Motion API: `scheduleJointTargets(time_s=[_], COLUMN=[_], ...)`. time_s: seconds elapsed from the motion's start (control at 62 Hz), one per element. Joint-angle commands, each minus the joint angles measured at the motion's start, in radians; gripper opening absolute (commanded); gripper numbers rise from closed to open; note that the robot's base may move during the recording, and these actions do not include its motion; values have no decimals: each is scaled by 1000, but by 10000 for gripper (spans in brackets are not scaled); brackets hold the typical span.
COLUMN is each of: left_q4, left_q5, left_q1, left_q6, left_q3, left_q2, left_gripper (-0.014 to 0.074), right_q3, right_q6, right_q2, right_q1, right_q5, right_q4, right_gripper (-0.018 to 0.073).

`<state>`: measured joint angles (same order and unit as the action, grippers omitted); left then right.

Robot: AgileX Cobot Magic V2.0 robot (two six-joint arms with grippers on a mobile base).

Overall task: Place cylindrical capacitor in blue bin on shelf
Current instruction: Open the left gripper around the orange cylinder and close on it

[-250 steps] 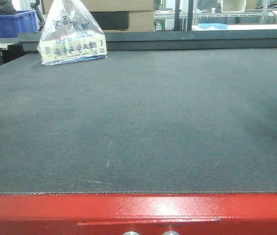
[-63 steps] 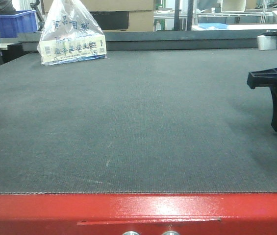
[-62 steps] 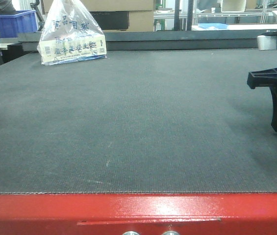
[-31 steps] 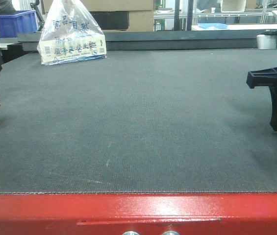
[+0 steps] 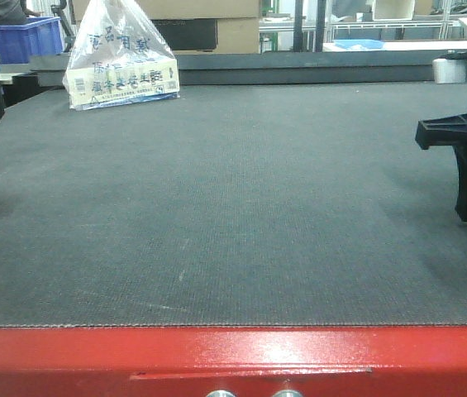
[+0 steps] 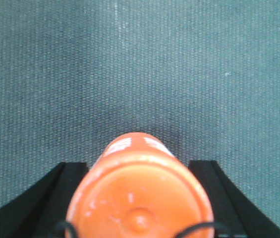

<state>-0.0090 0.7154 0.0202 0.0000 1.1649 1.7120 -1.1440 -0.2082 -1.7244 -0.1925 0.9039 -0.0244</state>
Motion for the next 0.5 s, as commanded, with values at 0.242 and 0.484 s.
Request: scheduleJointTargets(time_s=[0.242,0.484], left_q4=[-46,-75], left_q5=[-41,-249], left_q1=[-4,-4], left_q6=[0,8], left_q3=[-27,-242], left_q2=[-187,-396], left_gripper=[-111,-111], right_q3=[1,150], right_q6=[18,18], right_q2=[110,247], right_q1=[-1,-1], right_q5=[-87,-323], right_q4=[34,93], right_gripper=[-167,-167])
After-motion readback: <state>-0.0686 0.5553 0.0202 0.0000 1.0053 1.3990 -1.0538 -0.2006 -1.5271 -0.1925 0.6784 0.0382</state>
